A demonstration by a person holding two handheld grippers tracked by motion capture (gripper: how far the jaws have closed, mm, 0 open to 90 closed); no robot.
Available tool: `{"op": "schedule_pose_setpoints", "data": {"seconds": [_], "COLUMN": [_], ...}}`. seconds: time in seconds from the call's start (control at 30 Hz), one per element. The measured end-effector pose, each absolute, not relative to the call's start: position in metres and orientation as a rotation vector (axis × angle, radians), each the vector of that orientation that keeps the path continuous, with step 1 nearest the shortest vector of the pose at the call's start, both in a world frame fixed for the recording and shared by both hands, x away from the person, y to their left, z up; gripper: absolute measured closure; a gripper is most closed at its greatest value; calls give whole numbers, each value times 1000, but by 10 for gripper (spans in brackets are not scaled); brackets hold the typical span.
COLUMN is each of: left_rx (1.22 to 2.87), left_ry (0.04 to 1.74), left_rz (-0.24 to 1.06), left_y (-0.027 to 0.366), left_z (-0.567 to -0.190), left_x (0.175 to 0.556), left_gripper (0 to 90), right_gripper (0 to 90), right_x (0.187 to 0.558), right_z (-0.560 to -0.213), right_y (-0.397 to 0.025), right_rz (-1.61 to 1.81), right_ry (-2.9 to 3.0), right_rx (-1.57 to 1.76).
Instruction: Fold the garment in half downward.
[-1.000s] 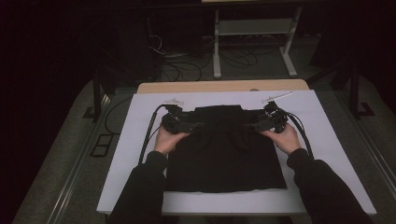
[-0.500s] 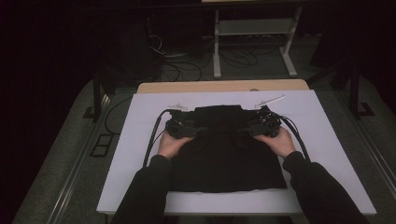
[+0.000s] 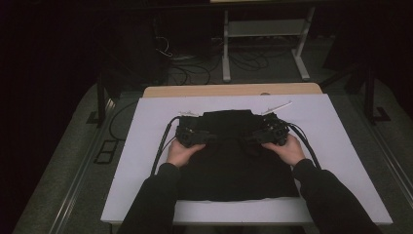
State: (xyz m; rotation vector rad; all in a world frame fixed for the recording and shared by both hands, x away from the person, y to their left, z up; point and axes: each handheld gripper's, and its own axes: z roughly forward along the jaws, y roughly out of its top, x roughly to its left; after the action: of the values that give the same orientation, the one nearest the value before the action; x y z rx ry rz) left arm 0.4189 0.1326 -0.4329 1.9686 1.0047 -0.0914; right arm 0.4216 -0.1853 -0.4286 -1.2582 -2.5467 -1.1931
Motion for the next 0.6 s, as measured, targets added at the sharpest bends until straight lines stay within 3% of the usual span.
{"op": "schedule_pose_setpoints", "data": {"seconds": [0.13,0.37,0.6], "left_rx": [1983,1999,2018], "left_ry": [1021,1006,995], "left_rz": [-96,-105,-105], "left_y": [130,126,125], "left_z": [-437,-439,-440], "left_x": [419,418,416], "left_gripper": [497,666,817], "right_gripper": [492,781,827], "right_x": [422,422,421], "right_z": [-431,-433,-432], "right_y": [-182,-179,-179], "right_rz": [-1190,-1184,-1176], "right_ry": [-2535,-2526,-2539], "right_rx": [-1246,-1225,-1186]}}
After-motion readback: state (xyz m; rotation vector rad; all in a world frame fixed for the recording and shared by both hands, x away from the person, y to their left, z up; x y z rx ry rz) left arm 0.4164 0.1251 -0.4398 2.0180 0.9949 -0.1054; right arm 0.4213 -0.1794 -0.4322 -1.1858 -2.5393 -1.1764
